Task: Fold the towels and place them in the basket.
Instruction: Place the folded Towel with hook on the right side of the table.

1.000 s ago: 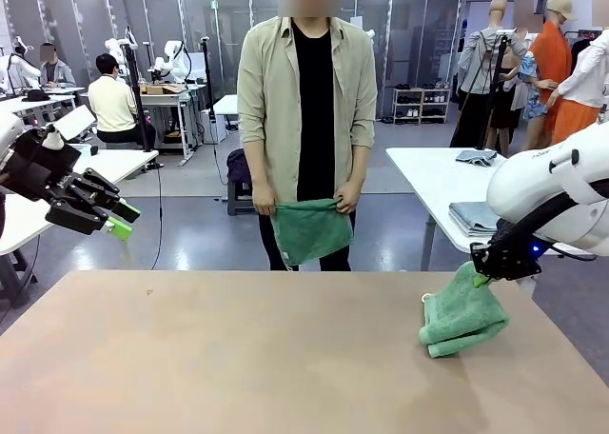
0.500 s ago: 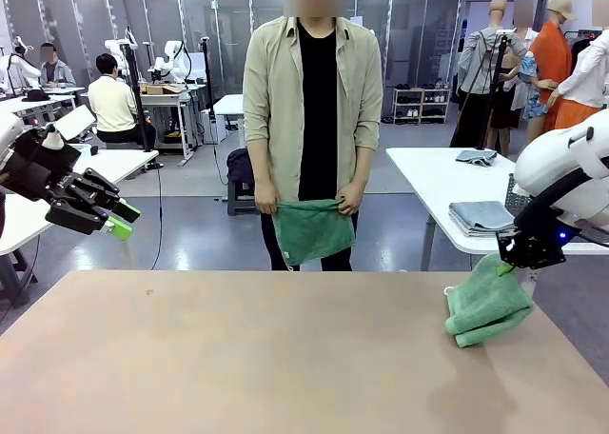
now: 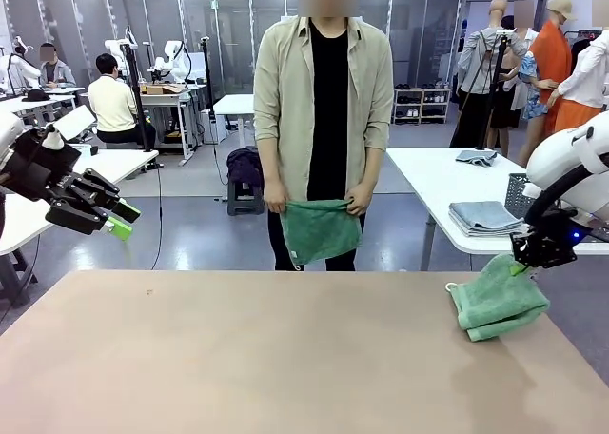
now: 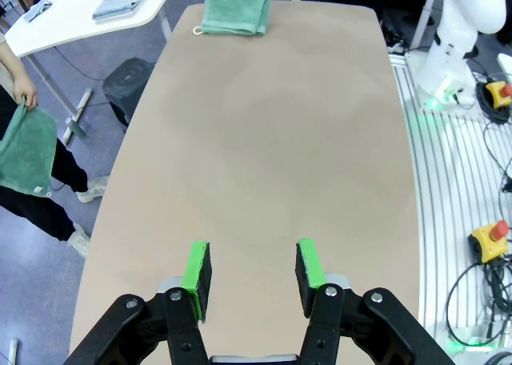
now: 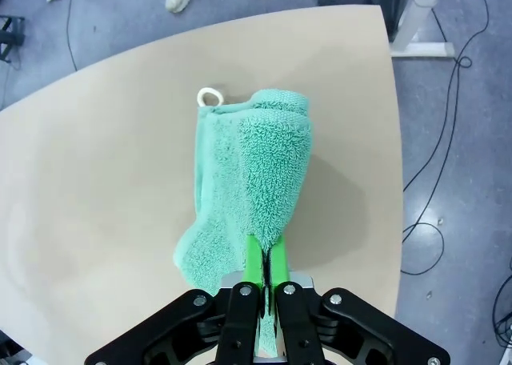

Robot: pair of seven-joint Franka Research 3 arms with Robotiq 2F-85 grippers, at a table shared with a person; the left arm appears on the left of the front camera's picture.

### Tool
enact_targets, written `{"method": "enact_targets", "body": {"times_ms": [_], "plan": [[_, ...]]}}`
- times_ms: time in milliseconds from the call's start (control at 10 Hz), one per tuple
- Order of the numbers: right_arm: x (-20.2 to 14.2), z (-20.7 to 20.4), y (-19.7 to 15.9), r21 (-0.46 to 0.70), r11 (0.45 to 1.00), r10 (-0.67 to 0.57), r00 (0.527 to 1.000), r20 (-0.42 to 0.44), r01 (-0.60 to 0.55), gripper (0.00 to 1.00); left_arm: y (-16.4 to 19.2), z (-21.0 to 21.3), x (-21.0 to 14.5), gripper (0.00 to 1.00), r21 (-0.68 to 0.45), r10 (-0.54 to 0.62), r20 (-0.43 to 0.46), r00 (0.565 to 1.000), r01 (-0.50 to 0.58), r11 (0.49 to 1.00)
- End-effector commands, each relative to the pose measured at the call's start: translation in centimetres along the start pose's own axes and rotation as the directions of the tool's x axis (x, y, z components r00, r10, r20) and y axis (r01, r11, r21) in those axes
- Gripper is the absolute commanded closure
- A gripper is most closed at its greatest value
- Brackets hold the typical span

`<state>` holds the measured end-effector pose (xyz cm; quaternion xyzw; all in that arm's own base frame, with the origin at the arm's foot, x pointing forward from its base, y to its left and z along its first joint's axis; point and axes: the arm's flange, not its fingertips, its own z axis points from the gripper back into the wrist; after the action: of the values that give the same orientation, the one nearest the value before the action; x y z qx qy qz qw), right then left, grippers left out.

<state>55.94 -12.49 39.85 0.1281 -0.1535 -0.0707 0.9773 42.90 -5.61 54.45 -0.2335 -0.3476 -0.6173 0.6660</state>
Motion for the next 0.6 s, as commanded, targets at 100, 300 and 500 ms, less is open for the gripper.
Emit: {"method": "enact_targets", "body": {"times_ms": [100, 300, 500], "plan": [[2.1, -0.9, -1.7, 0.018, 1.000, 0.023, 0.999, 0.023, -0.024, 0.96, -0.1, 0.0, 0.1, 0.44, 0.005, -0.005, 0.015, 1.000, 0.005, 1.000], [2.8, -1.5, -2.3, 0.028, 1.000, 0.002, 1.000, 0.014, -0.002, 0.96, -0.1, 0.0, 0.1, 0.44, 0.005, -0.005, 0.015, 1.000, 0.005, 1.000], [3.0, -2.0, -2.6, 0.033, 0.999, -0.005, 1.000, -0.005, 0.005, 0.96, -0.1, 0.0, 0.1, 0.44, 0.005, -0.005, 0.015, 1.000, 0.005, 1.000]]}}
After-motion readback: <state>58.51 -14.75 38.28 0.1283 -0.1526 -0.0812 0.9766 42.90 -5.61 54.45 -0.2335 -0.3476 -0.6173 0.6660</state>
